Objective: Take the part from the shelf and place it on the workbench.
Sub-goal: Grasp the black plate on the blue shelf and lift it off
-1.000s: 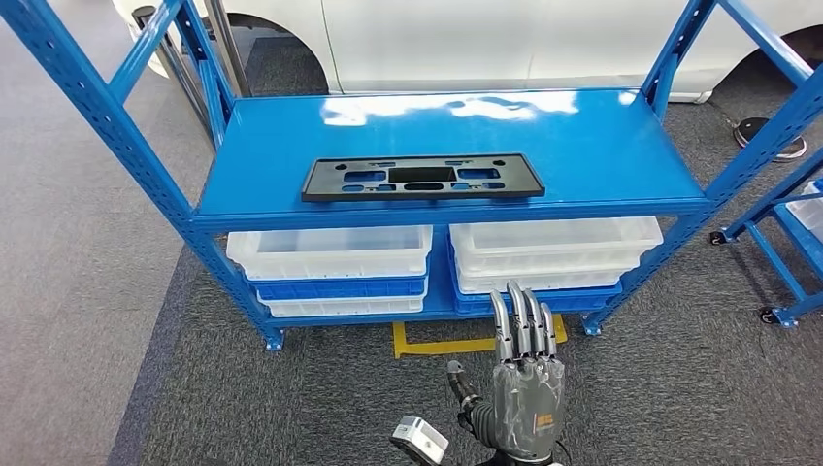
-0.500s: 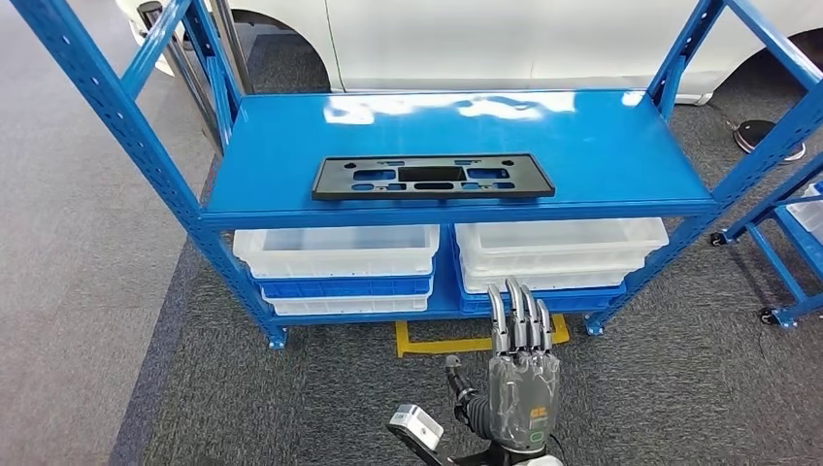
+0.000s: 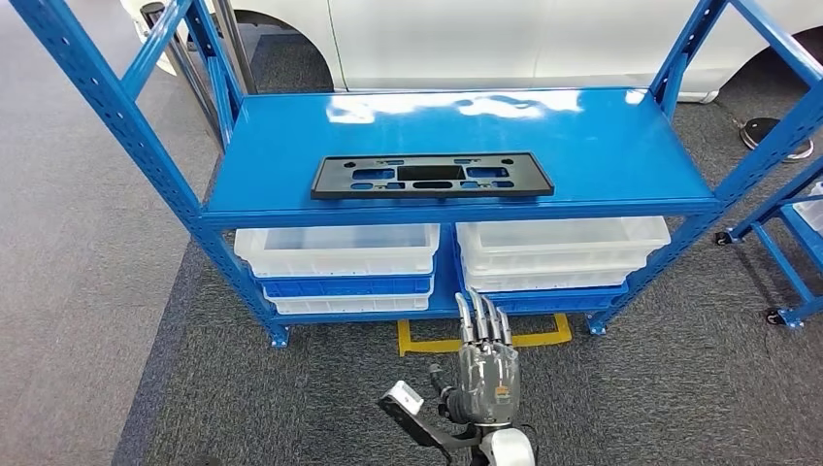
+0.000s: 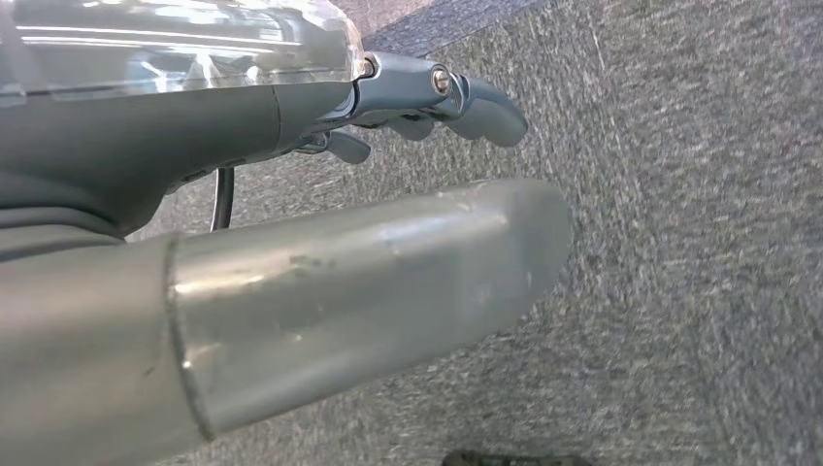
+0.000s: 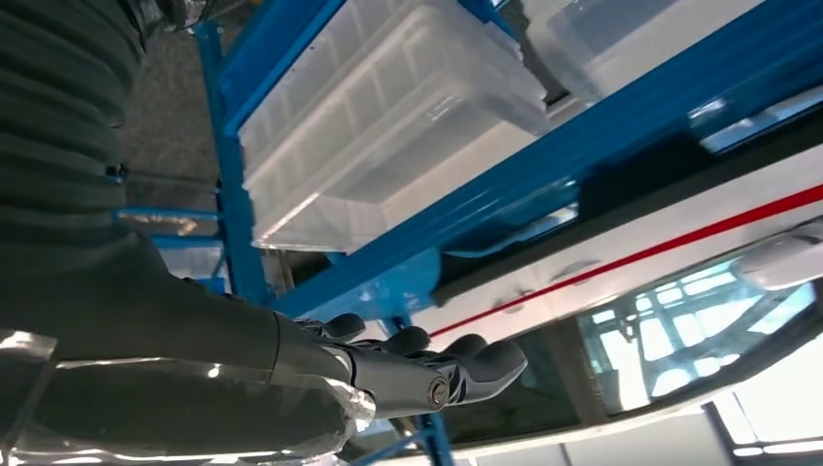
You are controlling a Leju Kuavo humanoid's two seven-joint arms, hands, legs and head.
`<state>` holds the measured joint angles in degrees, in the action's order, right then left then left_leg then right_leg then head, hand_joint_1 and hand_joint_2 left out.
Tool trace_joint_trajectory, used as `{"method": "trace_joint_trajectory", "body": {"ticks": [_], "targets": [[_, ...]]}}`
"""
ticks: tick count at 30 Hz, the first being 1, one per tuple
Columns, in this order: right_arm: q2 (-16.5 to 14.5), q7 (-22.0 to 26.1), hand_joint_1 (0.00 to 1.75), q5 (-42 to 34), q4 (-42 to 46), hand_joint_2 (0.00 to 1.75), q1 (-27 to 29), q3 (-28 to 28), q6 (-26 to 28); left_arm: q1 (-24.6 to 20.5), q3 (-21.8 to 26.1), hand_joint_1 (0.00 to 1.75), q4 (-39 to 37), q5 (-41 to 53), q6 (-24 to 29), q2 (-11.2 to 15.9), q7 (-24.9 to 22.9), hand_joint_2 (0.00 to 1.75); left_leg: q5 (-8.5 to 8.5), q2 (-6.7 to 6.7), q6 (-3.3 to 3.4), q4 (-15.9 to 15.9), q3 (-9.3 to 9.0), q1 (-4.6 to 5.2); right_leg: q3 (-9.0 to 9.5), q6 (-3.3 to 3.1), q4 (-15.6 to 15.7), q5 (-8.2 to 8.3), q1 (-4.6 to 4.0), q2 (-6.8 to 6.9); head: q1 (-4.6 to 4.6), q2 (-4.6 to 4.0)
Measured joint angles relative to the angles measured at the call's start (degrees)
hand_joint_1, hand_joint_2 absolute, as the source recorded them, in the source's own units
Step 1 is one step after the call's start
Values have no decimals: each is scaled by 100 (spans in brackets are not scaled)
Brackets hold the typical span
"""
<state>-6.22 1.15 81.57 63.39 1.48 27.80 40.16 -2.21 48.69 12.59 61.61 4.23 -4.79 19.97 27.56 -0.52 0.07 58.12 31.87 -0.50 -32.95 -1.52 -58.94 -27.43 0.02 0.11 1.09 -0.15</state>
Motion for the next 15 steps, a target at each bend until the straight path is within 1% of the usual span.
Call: {"method": "trace_joint_trajectory", "body": {"ticks": [1,2,3,4,5,6,7,8,9,10,11,12,13,15], "targets": [[-131,285,0,-23,19,175,118,-331,2,6,6,0,0,12,-14,0,-4,0,68,6,-30,82,29,-2,24,-24,43,15,20,9,1,0],[-254,514,0,-4,35,175,221,-634,3,11,10,0,0,23,-29,-1,-6,0,193,11,-57,273,108,-5,47,-46,83,30,41,19,2,0],[-366,667,0,40,43,175,302,-912,3,17,13,0,0,34,-42,-3,-6,0,362,17,-78,576,244,-19,64,-61,102,34,47,28,2,0],[-458,738,0,103,33,175,360,-1151,3,22,15,0,-1,48,-51,-5,-5,0,542,19,-100,958,426,-27,67,-76,104,30,46,30,3,0],[-529,753,0,168,14,175,401,-1340,2,27,18,0,-1,64,-54,-7,-5,0,669,19,-122,1313,604,-36,67,-81,99,25,45,30,3,0],[-591,735,0,236,-21,175,429,-1514,2,32,21,0,-2,81,-54,-7,-5,0,702,20,-143,1533,723,-45,70,-82,91,17,46,27,3,0],[-646,688,0,296,-70,175,443,-1671,2,34,25,0,-2,103,-54,-7,-4,0,627,21,-160,1558,753,-56,76,-76,81,5,51,22,3,0],[-689,631,0,333,-126,175,448,-1786,2,32,29,0,-2,125,-53,-7,-2,0,452,22,-173,1358,674,-70,84,-63,64,-12,59,15,3,0],[-726,577,0,351,-185,175,449,-1884,2,27,32,0,-2,140,-51,-7,3,0,220,28,-182,983,507,-85,95,-42,38,-37,69,8,3,0],[-755,544,0,344,-238,175,449,-1961,2,20,35,0,-2,152,-49,-8,7,0,69,33,-185,607,331,-94,102,-14,12,-64,75,2,3,0],[-779,547,0,318,-277,175,449,-2020,2,12,37,0,-4,160,-45,-11,10,0,-27,32,-170,300,188,-87,98,18,-21,-92,73,-2,3,0],[-800,584,0,280,-304,175,452,-2077,2,7,39,0,-5,163,-42,-14,9,0,-54,29,-143,117,104,-77,92,49,-43,-111,68,-5,2,0],[-820,643,0,236,-319,175,455,-2129,2,7,43,0,-7,169,-38,-17,4,0,-17,22,-109,71,83,-62,86,77,-48,-119,56,-8,1,0],[-860,799,0,157,-331,175,463,-2223,2,16,53,0,-9,187,-37,-21,-14,0,-20,15,-28,53,83,-44,86,125,-35,-122,56,-12,0,0]]}}
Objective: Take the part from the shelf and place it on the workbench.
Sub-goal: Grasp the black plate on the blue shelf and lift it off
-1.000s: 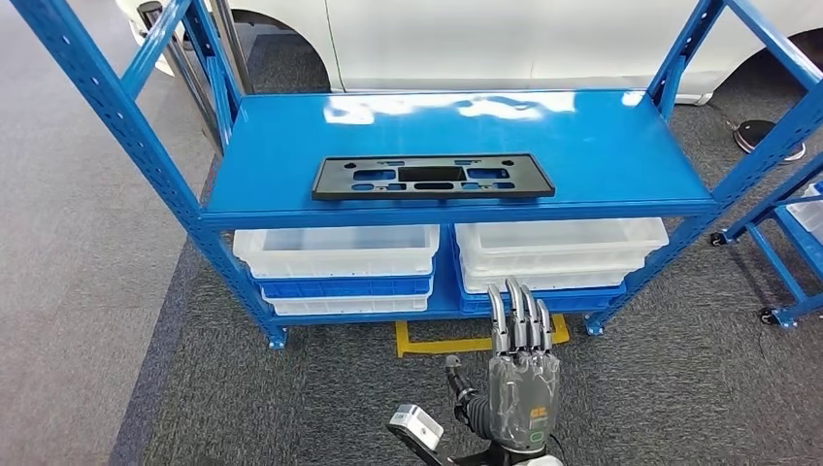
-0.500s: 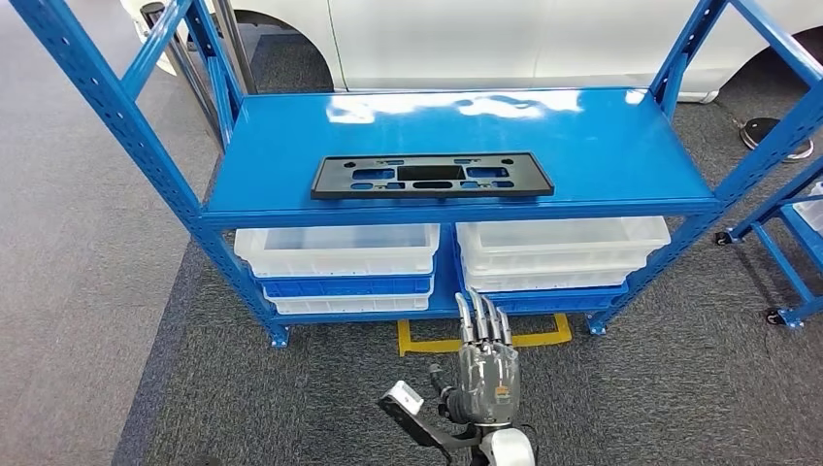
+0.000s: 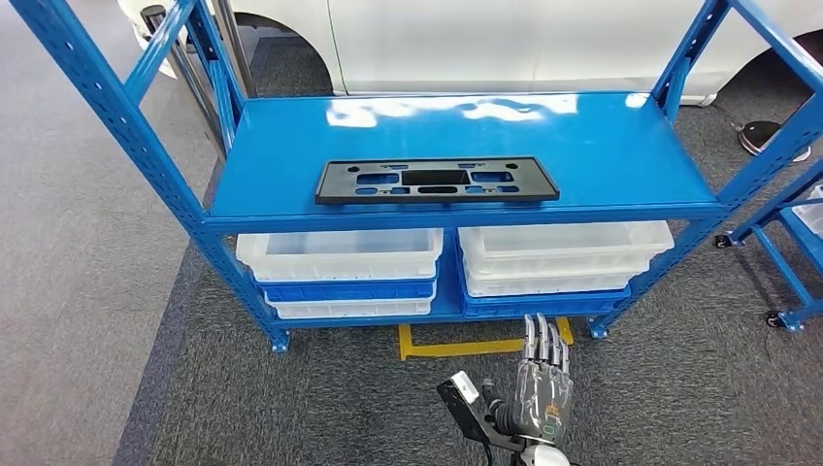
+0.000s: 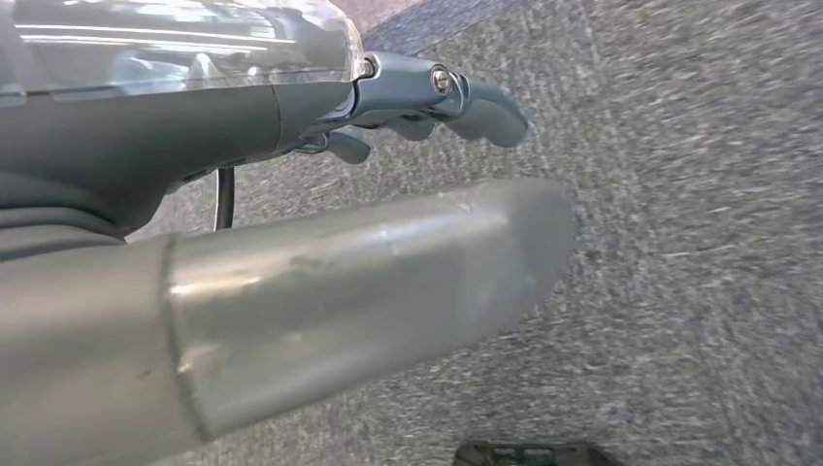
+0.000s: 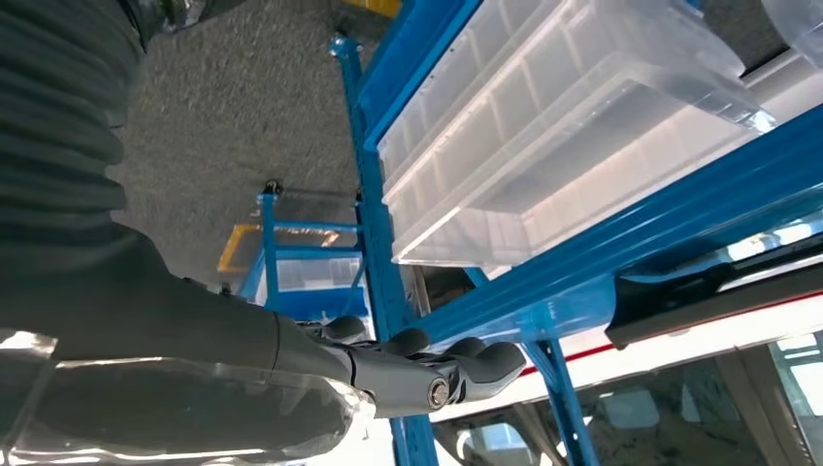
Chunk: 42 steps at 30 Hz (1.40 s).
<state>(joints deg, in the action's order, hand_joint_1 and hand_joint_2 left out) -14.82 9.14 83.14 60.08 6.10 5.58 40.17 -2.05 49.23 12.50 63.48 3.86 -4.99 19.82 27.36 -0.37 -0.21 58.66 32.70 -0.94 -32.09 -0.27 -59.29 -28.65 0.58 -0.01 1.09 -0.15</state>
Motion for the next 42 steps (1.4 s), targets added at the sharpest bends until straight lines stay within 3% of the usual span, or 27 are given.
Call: {"method": "trace_joint_trajectory", "body": {"ticks": [3,5,7,8,9,11,12,14,16,18,21,22,23,25,27,31,33,34,37,38,39,42], "targets": [[-32,193,0,-64,-2,175,7,-97,2,-3,25,0,-1,28,-10,-22,-21,0,-7,3,109,-57,-53,-18,-105,78,-287,-184,22,0,0,0],[-49,326,0,-97,-1,175,25,-153,2,-9,47,0,-2,40,-11,-31,-33,0,15,7,155,-67,-86,-17,-481,107,-992,-488,20,1,-1,0],[-68,468,0,-118,7,175,57,-204,2,-7,69,0,-2,56,-11,-32,-49,0,51,4,174,-64,-123,-7,-843,105,-1549,-590,19,0,0,0],[-74,515,0,-120,15,175,71,-219,2,-5,77,0,-2,62,-11,-33,-55,0,75,-2,173,-63,-154,-3,-876,89,-1521,-466,16,0,0,0],[-79,552,0,-122,25,175,82,-230,2,-4,82,0,-2,67,-11,-36,-60,0,105,-11,166,-64,-198,1,-810,60,-1298,-251,11,0,0,0],[-86,589,0,-122,52,175,91,-242,2,-7,85,0,-6,74,-10,-53,-65,0,175,-24,133,-65,-282,13,-513,-27,-574,174,-26,0,0,0],[-90,597,0,-123,65,175,93,-247,2,-11,86,0,-9,77,-10,-63,-68,0,205,-29,108,-65,-304,17,-388,-64,-293,264,-49,3,-1,0],[-102,609,0,-128,93,175,102,-259,2,-17,89,0,-16,80,-10,-79,-76,0,245,-22,53,-82,-314,22,-300,-110,-99,229,-89,3,-2,0],[-117,620,0,-138,130,175,115,-271,2,-26,89,0,-17,88,-10,-80,-80,0,281,-6,-3,-105,-355,21,-255,-135,-30,206,-67,-3,-2,0],[-129,644,0,-161,173,175,128,-276,3,-37,89,0,-21,108,-13,-84,-81,0,413,5,-55,115,-294,18,-145,-179,58,187,-29,5,-2,0],[-133,717,0,-206,210,175,142,-276,4,-27,90,0,-25,141,-15,-83,-81,0,790,7,-107,1160,299,6,-12,-240,89,101,-30,24,1,0],[-133,739,0,-216,215,175,147,-275,4,-17,90,0,-25,151,-16,-82,-82,0,805,8,-119,1409,486,5,28,-243,83,62,-31,19,2,0],[-135,762,0,-220,218,175,152,-274,4,-9,91,0,-26,160,-17,-82,-83,0,696,8,-127,1449,578,3,76,-239,76,17,-31,13,2,0],[-139,801,0,-220,221,175,157,-262,4,-3,91,0,-26,169,-19,-82,-83,0,192,15,-121,910,455,-4,204,-211,63,-88,-28,4,2,0],[-142,834,0,-225,226,175,157,-238,4,-7,90,0,-28,186,-20,-82,-84,0,-125,25,-76,285,218,15,297,-155,53,-188,-42,3,1,0],[-140,836,0,-217,262,175,151,-161,5,-12,91,0,-31,233,-24,-85,-96,0,-82,14,67,-5,71,37,334,-43,27,-232,-52,3,0,0],[-134,821,0,-208,278,175,140,-129,5,-11,91,0,-31,254,-25,-89,-96,0,-59,1,137,-76,-36,13,247,5,-226,-321,-41,1,-1,0],[-129,810,0,-206,286,175,134,-114,5,-16,91,0,-31,262,-25,-91,-96,0,-42,-2,169,-103,-91,3,95,29,-508,-430,-30,0,-2,0],[-115,786,0,-205,296,175,125,-85,4,-25,92,0,-31,268,-26,-91,-98,0,49,-3,212,-112,-192,3,-593,91,-1492,-753,2,-1,-2,0],[-114,781,0,-205,296,175,124,-83,4,-23,92,0,-31,268,-26,-91,-100,0,80,-7,208,-111,-226,3,-736,101,-1623,-744,11,0,-2,0],[-113,774,0,-205,297,175,123,-79,4,-21,92,0,-31,268,-26,-91,-101,0,114,-12,201,-111,-270,2,-793,103,-1588,-631,17,1,-2,0],[-108,740,0,-205,301,175,112,-55,4,-16,92,0,-32,274,-26,-101,-103,0,243,-28,160,-117,-448,-2,-568,52,-732,105,15,1,-2,0]]}}
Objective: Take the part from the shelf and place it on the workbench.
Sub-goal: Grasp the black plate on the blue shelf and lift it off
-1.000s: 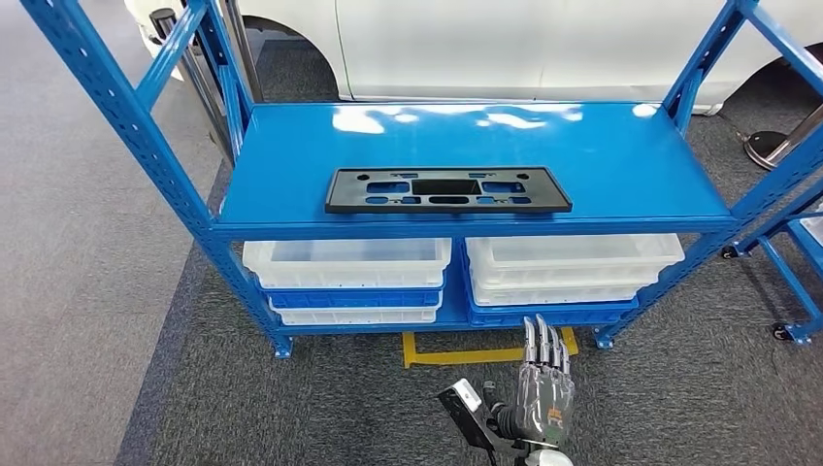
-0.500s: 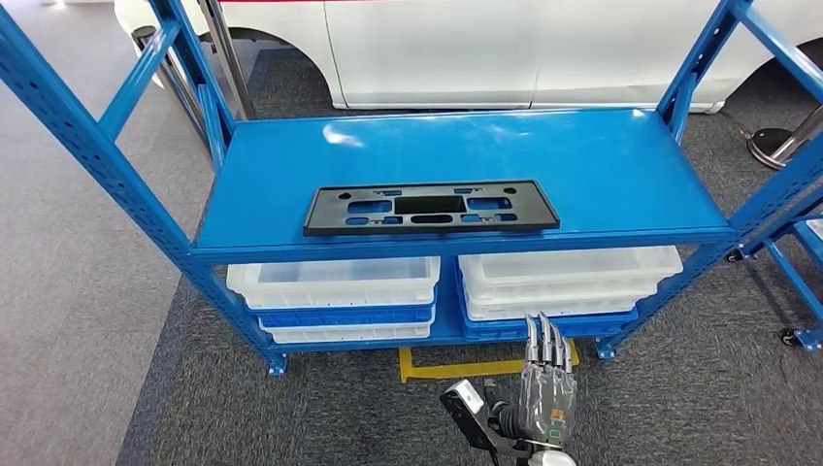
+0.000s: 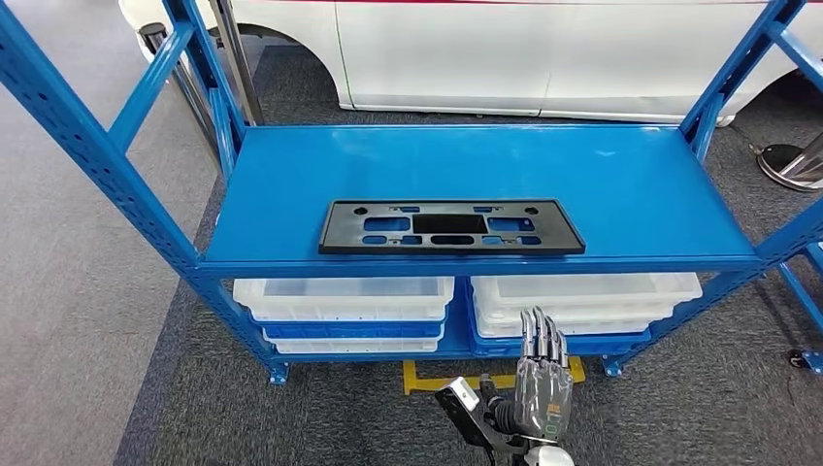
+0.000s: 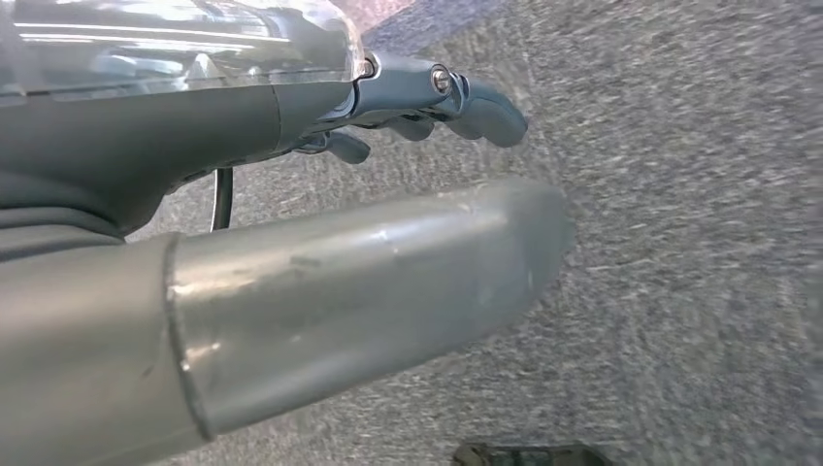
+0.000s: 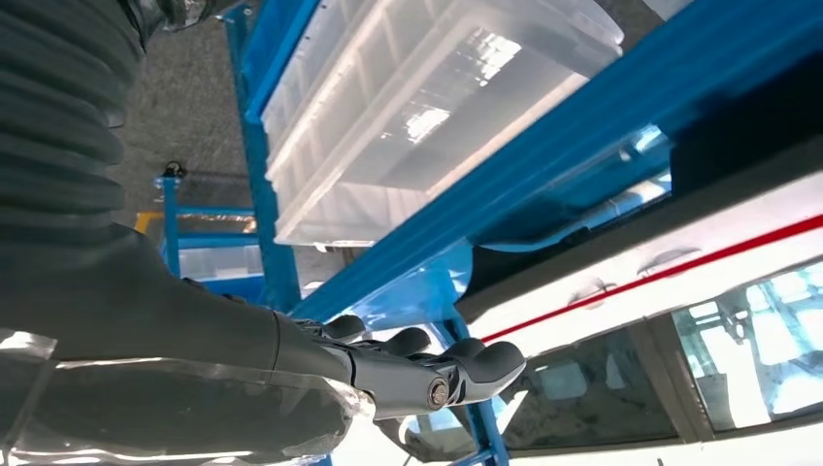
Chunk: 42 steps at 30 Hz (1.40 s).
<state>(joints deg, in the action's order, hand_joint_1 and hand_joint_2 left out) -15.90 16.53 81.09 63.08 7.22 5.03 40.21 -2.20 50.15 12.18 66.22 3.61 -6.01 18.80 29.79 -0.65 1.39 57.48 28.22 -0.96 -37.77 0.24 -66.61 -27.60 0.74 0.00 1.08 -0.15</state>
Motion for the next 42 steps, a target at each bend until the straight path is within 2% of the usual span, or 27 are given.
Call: {"method": "trace_joint_trajectory", "body": {"ticks": [2,4,6,7,9,11,12,13,15,16,17,18,19,22,24,26,27,28,29,31,33,35,37,38,39,41,42], "targets": [[8,-12,0,-1,0,175,-13,23,-1,-10,-1,0,-3,4,-1,-16,-3,0,73,-2,-57,-12,-56,0,110,-62,500,229,-45,8,-4,0],[11,-22,0,-1,4,175,-23,43,-1,-16,-1,0,-5,7,-2,-22,-7,0,95,10,-137,-11,-91,8,110,-126,638,186,-81,4,-11,0],[6,-32,0,-1,11,175,-30,60,0,-21,-1,0,-5,9,-2,-23,-8,0,130,26,-201,53,-126,6,212,-191,703,178,-57,-8,-13,0],[3,-35,0,0,13,175,-36,69,0,-33,-2,0,-5,10,-2,-27,-7,0,186,30,-222,201,-75,1,284,-230,731,154,-43,-2,-10,0],[-1,-41,0,0,15,175,-46,81,1,-50,-3,0,-5,11,-2,-31,-6,0,422,33,-253,828,242,-8,406,-284,762,96,-40,12,-9,0],[-1,-42,0,0,15,175,-48,87,0,-39,-2,0,-5,10,-2,-26,-8,0,688,33,-283,1505,698,-9,491,-304,764,16,-50,9,-9,0],[-1,-43,0,0,15,175,-48,87,0,-27,-2,0,-5,9,-2,-23,-9,0,705,34,-292,1642,852,-10,547,-303,764,-29,-53,1,-8,0],[-1,-43,0,0,15,175,-48,87,-1,-16,-1,0,-5,9,-2,-22,-9,0,595,34,-295,1580,917,-10,614,-298,764,-78,-55,-8,-9,0],[-1,-53,0,0,15,175,-50,95,-1,-6,-1,0,-5,10,-2,-22,-9,0,37,38,-259,938,814,-7,770,-272,764,-190,-55,-13,-9,0],[-1,-64,0,1,15,175,-51,104,-2,-3,-1,0,-5,12,-2,-22,-9,0,-175,42,-235,614,742,10,837,-251,759,-243,-59,-12,-9,0],[1,-84,0,2,15,175,-57,117,-2,-4,-2,0,-5,16,-2,-21,-10,0,-279,46,-202,365,682,31,873,-222,752,-291,-64,-12,-7,0],[4,-107,0,6,16,175,-63,134,-2,0,-2,0,-5,27,-2,-21,-14,0,-328,48,-168,241,658,53,887,-187,748,-329,-68,-13,-6,0],[10,-134,0,10,17,175,-73,155,-2,5,-2,0,-5,40,-1,-20,-19,0,-285,49,-137,222,657,72,901,-149,730,-347,-74,-18,-4,0],[40,-231,0,16,47,175,-140,267,0,10,-1,0,-5,75,0,-23,-27,0,-341,41,-30,130,540,42,882,-51,541,-390,-73,-21,-4,0],[75,-293,0,20,63,175,-209,391,1,-9,-1,0,-5,96,0,-27,-26,0,-319,44,27,82,449,24,601,-2,27,-572,-47,-15,-7,0],[117,-363,0,25,65,175,-255,520,1,-21,-1,0,-5,115,0,-26,-32,0,-268,43,58,78,398,25,158,34,-613,-843,-24,-15,-7,0],[142,-397,0,25,65,175,-273,586,1,-22,0,0,-5,124,0,-25,-37,0,-236,39,58,79,366,25,-13,48,-786,-890,-12,-14,-7,0],[166,-428,0,22,66,175,-296,662,1,-20,1,0,-5,134,0,-25,-41,0,-201,34,52,80,323,25,-100,58,-775,-805,-3,-12,-7,0],[191,-453,0,17,70,175,-325,742,1,-19,1,0,-5,147,0,-26,-44,0,-160,27,40,80,268,25,-92,57,-575,-590,5,-10,-7,0],[238,-494,0,3,93,175,-391,904,0,-18,2,0,-5,172,-1,-35,-44,0,-81,19,2,68,164,23,78,22,99,-40,1,-5,-8,0],[281,-530,0,-17,127,175,-464,1071,-1,-27,2,0,-5,191,-12,-49,-46,0,-30,20,-59,59,133,22,156,-48,533,164,-46,-1,-8,0],[319,-574,0,-40,169,175,-533,1247,-1,-41,2,0,-5,206,-29,-55,-49,0,-19,26,-132,81,122,32,145,-120,622,136,-79,-6,-9,0],[344,-632,0,-51,204,175,-612,1401,-1,-54,1,0,-5,228,-42,-58,-50,0,41,32,-194,161,116,25,214,-177,669,158,-52,-12,-10,0],[353,-656,0,-50,212,175,-662,1476,-1,-64,1,0,-5,240,-46,-63,-49,0,131,33,-215,295,171,17,255,-202,695,157,-39,-10,-8,0],[361,-674,0,-49,217,175,-711,1542,-2,-73,0,0,-5,251,-50,-68,-48,0,266,34,-232,537,291,8,286,-224,716,156,-33,-6,-8,0],[380,-702,0,-40,220,175,-796,1658,-2,-78,-1,0,-5,274,-53,-74,-49,0,562,34,-258,1210,661,5,304,-262,720,137,-43,-1,-7,0],[389,-724,0,-30,216,175,-826,1702,-2,-74,-1,0,-5,287,-55,-73,-51,0,636,34,-271,1469,831,4,308,-272,716,126,-49,-2,-7,0]]}}
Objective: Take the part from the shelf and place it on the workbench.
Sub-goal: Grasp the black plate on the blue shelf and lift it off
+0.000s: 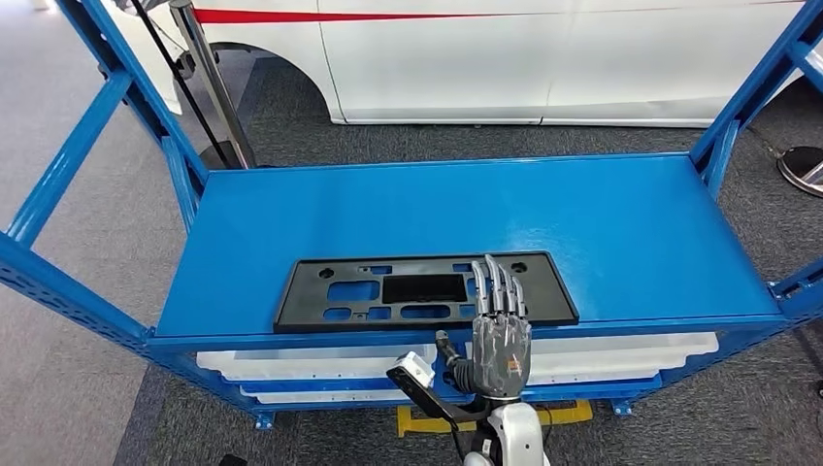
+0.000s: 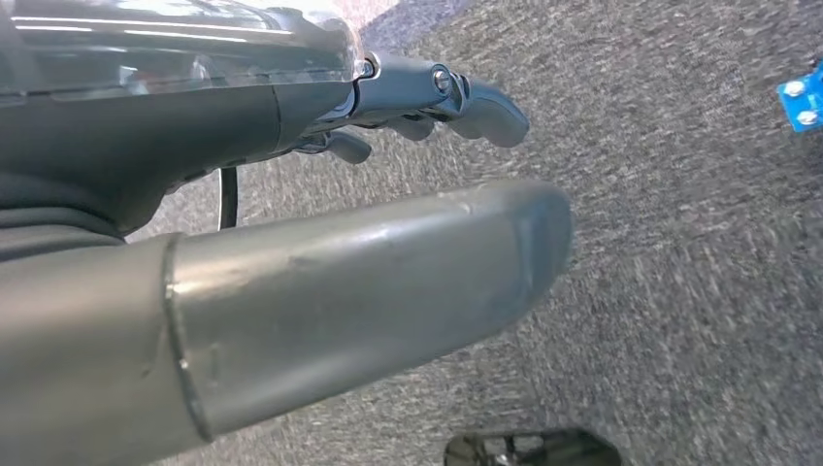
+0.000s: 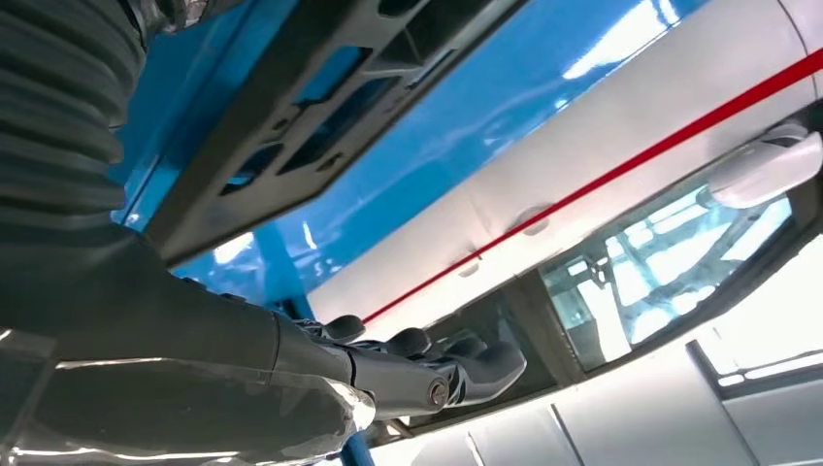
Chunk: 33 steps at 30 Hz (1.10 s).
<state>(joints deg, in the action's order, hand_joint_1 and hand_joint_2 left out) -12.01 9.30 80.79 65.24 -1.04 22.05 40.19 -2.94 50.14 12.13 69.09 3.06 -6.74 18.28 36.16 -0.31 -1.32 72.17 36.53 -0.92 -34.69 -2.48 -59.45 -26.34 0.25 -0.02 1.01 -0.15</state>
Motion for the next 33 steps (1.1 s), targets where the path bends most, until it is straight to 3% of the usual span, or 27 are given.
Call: {"method": "trace_joint_trajectory", "body": {"ticks": [1,2,4,5,7,9,11,14,15,16,17,18,19,21,23,26,28,30,31,32,33], "targets": [[9,-31,0,14,-7,175,-25,39,0,5,0,0,0,12,-4,1,-3,0,-26,0,-14,95,97,-1,8,-4,-4,-12,-3,-3,0,0],[16,-65,0,29,-18,175,-52,74,0,8,0,0,0,22,-8,1,-4,0,-168,2,-21,-22,95,-3,23,-1,-11,-27,-3,-8,0,0],[21,-128,0,52,-53,175,-115,135,0,3,0,0,0,31,-13,1,-5,0,-627,6,-8,-690,-139,-8,67,23,-29,-65,-1,-16,0,0],[21,-161,0,60,-78,175,-153,165,0,-5,-1,0,0,38,-14,0,-5,0,-745,11,7,-1022,-251,3,84,42,-42,-81,-6,-17,-1,0],[28,-259,0,86,-166,175,-238,238,0,-15,-3,0,0,70,-12,-1,1,0,-815,16,65,-1315,-356,30,84,92,-58,-102,-22,-15,-1,0],[50,-411,0,152,-311,175,-329,338,0,-7,-4,0,0,135,-1,-3,24,0,-863,17,144,-1342,-370,32,81,154,-54,-109,-39,-14,-1,0],[90,-541,0,225,-473,175,-411,466,0,-6,-4,0,0,189,10,-9,59,0,-916,20,213,-1387,-387,3,41,218,-174,-218,-35,-13,-2,0],[159,-597,0,219,-676,175,-470,636,0,-21,-3,0,0,208,10,-13,84,0,-936,28,271,-1412,-393,-12,-379,283,-1072,-708,-2,-10,-2,0],[180,-597,0,189,-727,175,-466,669,0,-19,-2,0,0,206,10,-13,86,0,-934,28,275,-1410,-391,-10,-543,297,-1397,-819,11,-9,-2,0],[201,-590,0,152,-767,175,-456,693,0,-16,-1,0,0,204,9,-13,87,0,-931,26,275,-1409,-391,-9,-638,306,-1568,-829,22,-7,-2,0],[214,-575,0,115,-795,175,-447,707,0,-13,-1,0,0,204,7,-13,90,0,-926,22,273,-1407,-396,-9,-628,307,-1524,-727,32,-7,-2,0],[223,-555,0,77,-813,175,-441,716,0,-12,0,0,0,205,2,-14,92,0,-918,16,265,-1404,-405,-10,-507,300,-1262,-538,40,-5,-2,0],[227,-523,0,36,-823,175,-438,721,0,-11,0,0,0,208,-3,-17,95,0,-907,10,252,-1400,-419,-10,-317,284,-864,-330,46,-4,-2,0],[228,-461,0,-38,-829,175,-434,724,0,-11,0,0,0,215,-10,-26,100,0,-883,4,204,-1387,-429,7,-6,247,-220,-101,23,-5,-2,0],[228,-421,0,-81,-831,175,-421,728,0,-10,0,0,0,223,-12,-30,108,0,-876,5,139,-1392,-428,18,60,216,-54,-97,-12,-17,-1,0],[227,-391,0,-95,-824,175,-409,728,2,-12,0,0,0,236,-8,-27,116,0,-794,10,37,-1322,-411,-2,84,119,12,-62,14,-20,1,0],[226,-372,0,-103,-820,175,-406,729,2,-12,0,0,0,243,-5,-27,120,0,-480,13,-9,-819,-193,-14,105,60,51,-45,30,-3,1,0],[227,-363,0,-112,-820,175,-400,729,1,-3,0,0,0,247,-4,-27,121,0,-137,13,-38,-61,158,-17,100,39,49,-49,15,2,0,0],[228,-361,0,-119,-821,175,-397,729,1,4,0,0,0,247,-4,-24,121,0,-92,13,-43,162,266,-17,100,36,45,-51,7,1,0,0],[228,-360,0,-125,-821,175,-396,728,0,10,0,0,0,247,-4,-22,121,0,-163,13,-41,173,274,-17,103,33,40,-54,2,-1,0,0],[228,-359,0,-129,-822,175,-396,728,0,12,0,0,0,247,-4,-20,121,0,-334,13,-31,-43,174,-17,112,34,34,-59,0,-5,0,0]]}}
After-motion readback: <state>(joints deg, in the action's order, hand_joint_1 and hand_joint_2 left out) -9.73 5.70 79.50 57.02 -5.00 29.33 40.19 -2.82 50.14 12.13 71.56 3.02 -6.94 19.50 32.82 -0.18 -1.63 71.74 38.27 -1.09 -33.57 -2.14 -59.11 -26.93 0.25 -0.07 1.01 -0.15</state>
